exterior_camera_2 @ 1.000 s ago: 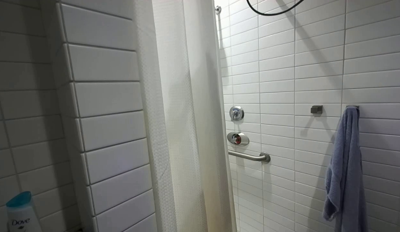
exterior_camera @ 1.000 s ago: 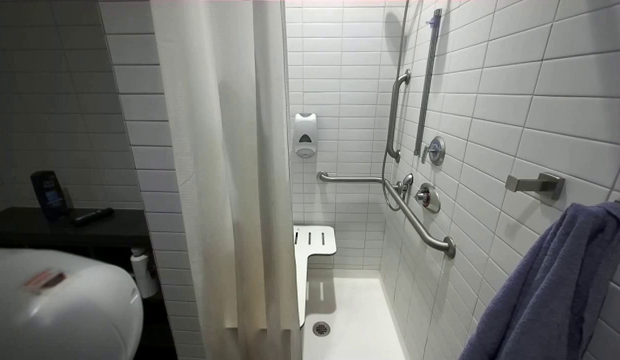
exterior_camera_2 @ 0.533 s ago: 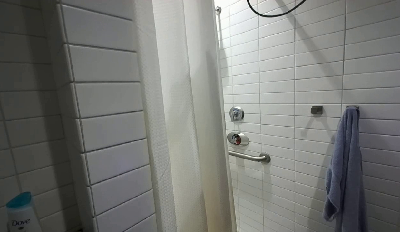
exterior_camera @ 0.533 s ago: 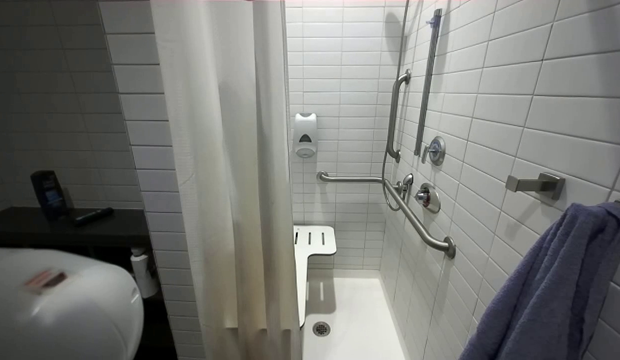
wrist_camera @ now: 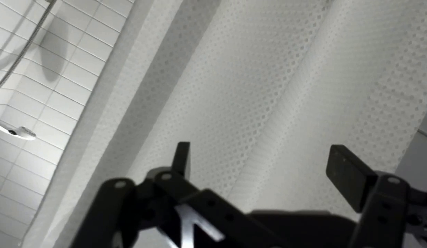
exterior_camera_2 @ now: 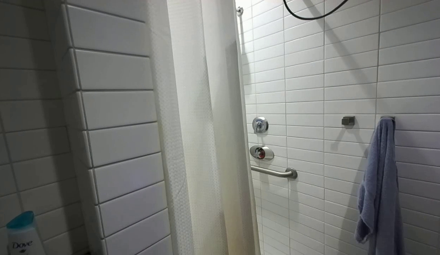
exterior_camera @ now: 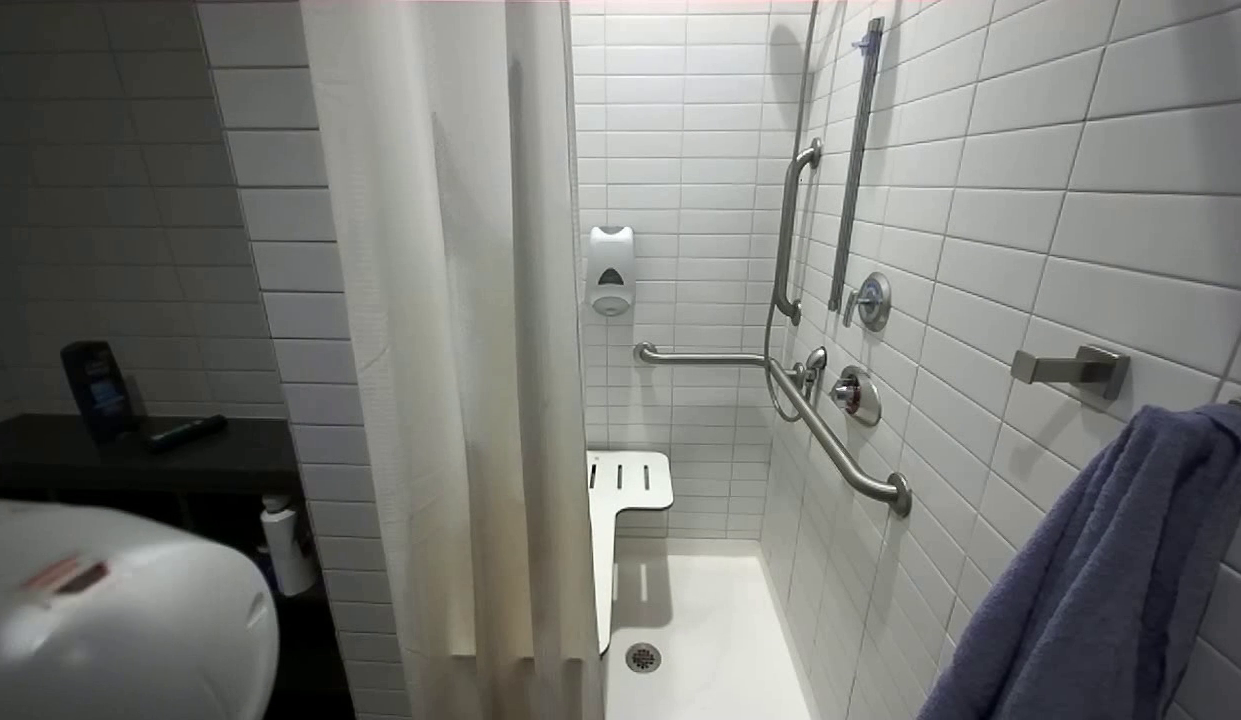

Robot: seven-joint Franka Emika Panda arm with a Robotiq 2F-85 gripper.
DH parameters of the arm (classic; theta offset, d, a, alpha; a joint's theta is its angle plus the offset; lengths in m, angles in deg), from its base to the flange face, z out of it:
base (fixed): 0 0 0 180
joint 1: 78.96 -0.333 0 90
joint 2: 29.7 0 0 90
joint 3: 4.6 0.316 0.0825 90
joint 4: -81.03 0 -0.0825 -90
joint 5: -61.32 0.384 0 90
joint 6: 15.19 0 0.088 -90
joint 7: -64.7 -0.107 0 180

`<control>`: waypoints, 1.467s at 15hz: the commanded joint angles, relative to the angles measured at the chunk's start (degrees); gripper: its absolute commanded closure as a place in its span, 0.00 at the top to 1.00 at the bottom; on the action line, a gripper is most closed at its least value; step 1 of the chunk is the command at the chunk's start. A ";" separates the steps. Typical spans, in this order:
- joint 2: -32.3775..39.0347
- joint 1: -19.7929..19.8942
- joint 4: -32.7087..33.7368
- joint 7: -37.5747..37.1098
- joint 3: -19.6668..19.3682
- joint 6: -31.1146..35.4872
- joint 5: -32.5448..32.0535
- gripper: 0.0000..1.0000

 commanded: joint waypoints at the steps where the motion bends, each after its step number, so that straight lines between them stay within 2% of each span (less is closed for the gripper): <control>1: 0.42 5.04 1.24 -8.87 3.71 0.07 -1.75 1.00; 2: 0.51 5.58 1.30 -10.17 3.85 0.06 -1.79 1.00; 3: 1.69 4.98 0.48 -9.06 1.60 1.90 -1.27 1.00; 9: 7.94 6.00 4.51 -7.79 0.90 -0.98 -2.55 1.00; 14: 12.52 4.20 7.87 -3.05 -0.27 -1.62 -2.27 1.00; 15: 10.41 5.03 4.99 -5.34 0.38 -0.39 -1.81 1.00; 22: 10.73 5.01 5.12 -5.37 0.39 -0.34 -1.79 1.00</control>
